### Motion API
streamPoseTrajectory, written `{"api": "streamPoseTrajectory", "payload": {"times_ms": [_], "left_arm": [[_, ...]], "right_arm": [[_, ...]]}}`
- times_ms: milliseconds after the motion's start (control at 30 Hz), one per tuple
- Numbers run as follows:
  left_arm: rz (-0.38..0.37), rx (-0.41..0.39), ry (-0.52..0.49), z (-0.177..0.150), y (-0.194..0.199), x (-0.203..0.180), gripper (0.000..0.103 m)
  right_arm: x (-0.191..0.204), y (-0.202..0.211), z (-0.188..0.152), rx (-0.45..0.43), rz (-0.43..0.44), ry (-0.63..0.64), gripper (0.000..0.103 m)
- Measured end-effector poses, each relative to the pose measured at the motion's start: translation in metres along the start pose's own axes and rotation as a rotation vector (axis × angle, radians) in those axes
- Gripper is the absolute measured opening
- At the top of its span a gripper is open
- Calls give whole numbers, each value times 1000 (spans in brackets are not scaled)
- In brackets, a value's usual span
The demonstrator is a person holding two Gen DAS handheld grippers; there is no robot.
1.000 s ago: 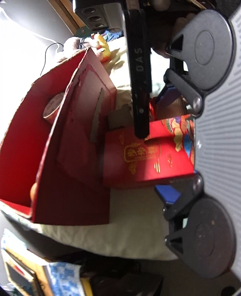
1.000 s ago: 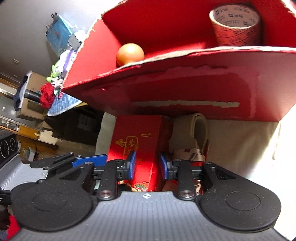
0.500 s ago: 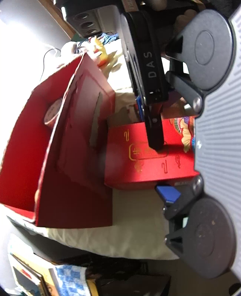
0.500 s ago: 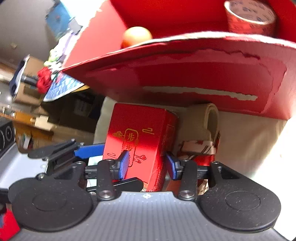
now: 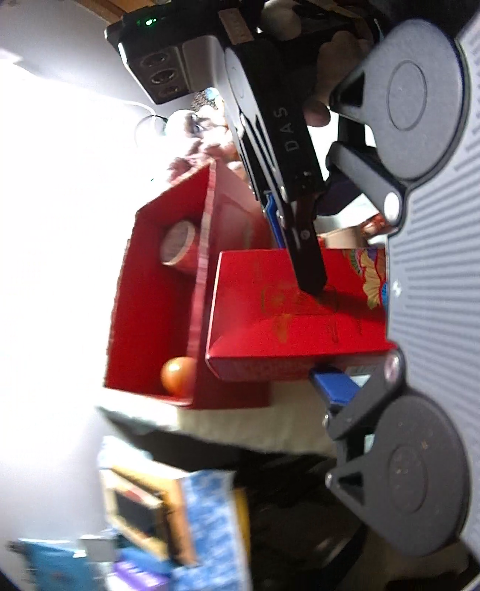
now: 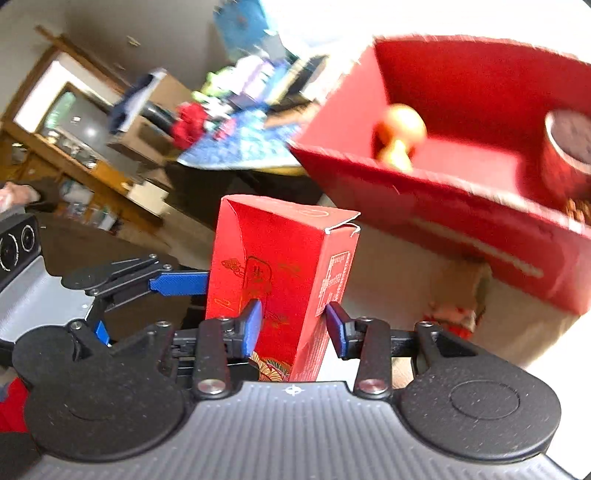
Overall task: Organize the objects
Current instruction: 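Lift the printed box with the right gripper and carry it over the red box, then lower the printed box into the red box and open the right gripper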
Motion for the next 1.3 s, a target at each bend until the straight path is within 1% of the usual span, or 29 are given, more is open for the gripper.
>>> {"api": "streamPoseTrajectory", "payload": {"times_ms": [67,167,267,333,400,500,567,633,733,933,1000,1067,1167,1200,1233,1267,1300], "left_arm": [[12,-38,-27,14,10,-6,88],[8,-108,-77,40,18,-12,88],[5,-196,-124,72,14,-18,88],[2,-239,-154,93,4,-22,88],[-4,-260,-183,113,-12,-24,88],[-33,-236,-198,139,-46,-20,88],[-52,-197,-198,150,-73,-14,88],[-72,-142,-186,155,-100,-6,88],[-96,-64,-142,153,-135,6,88],[-130,57,-48,147,-188,29,88],[-147,83,-12,141,-198,37,88],[-162,103,3,137,-203,42,88],[-159,125,-13,135,-208,40,85],[-170,130,-20,134,-205,37,84],[-174,132,-29,134,-204,35,85],[-155,128,-44,135,-204,33,85],[-131,127,-67,136,-206,31,86]], "right_arm": [[4,12,6,-47,14,13,42],[6,34,22,-140,21,12,42],[4,54,44,-259,1,3,42],[2,59,61,-324,-34,-12,43],[-4,63,73,-383,-69,-26,44],[-19,59,88,-420,-132,-72,44],[-33,49,97,-407,-165,-113,44],[-48,33,103,-373,-193,-159,44],[-71,10,110,-304,-214,-242,44],[-102,-23,117,-181,-238,-322,45],[-109,-28,117,-146,-245,-330,45],[-114,-35,118,-118,-260,-329,45],[-120,-46,118,-88,-295,-316,44],[-122,-48,117,-83,-301,-312,44],[-124,-48,117,-75,-282,-329,44],[-126,-46,117,-81,-271,-337,43],[-127,-44,117,-85,-277,-349,43]]}}
Point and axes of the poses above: each gripper's, at about its wrist camera, not at the fingertips, and y roughly against the way its jaws point, x to its left, z to its top, the point moved 1 cm from there along -y, roughly the way its jaws point, and after that the axes turned 7 degrees about -y, right-handed, at the moved point
